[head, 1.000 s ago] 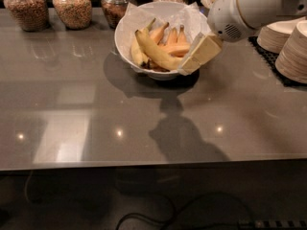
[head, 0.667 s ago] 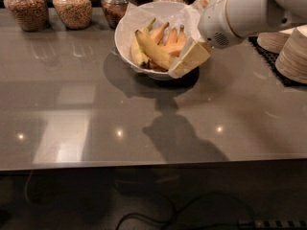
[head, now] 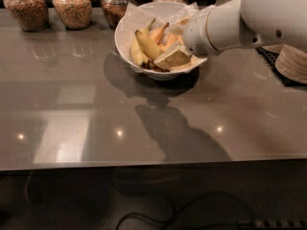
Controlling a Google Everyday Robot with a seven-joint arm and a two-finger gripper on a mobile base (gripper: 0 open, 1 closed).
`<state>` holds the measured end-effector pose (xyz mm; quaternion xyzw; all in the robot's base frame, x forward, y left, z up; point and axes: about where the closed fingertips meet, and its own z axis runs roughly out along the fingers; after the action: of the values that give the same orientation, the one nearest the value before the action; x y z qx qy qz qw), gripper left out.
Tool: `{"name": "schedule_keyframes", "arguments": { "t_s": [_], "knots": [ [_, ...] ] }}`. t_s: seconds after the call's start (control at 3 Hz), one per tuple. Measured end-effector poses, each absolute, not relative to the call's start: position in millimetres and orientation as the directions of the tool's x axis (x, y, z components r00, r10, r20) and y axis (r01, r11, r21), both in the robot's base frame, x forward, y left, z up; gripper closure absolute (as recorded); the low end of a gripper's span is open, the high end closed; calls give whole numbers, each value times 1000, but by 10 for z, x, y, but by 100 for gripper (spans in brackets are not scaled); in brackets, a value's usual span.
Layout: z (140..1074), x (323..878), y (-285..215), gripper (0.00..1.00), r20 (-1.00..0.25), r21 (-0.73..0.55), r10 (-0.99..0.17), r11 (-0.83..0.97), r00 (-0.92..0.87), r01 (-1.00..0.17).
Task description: Pick banana from white bowl
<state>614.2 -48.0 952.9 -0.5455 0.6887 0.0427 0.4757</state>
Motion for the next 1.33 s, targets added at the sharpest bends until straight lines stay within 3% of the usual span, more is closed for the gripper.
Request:
{"name": "schedule_keyframes", "arguments": {
  "t_s": [1.33],
  "knots": [
    [9200, 6394, -509, 43, -690, -438, -724, 426, -7, -792]
  ]
}}
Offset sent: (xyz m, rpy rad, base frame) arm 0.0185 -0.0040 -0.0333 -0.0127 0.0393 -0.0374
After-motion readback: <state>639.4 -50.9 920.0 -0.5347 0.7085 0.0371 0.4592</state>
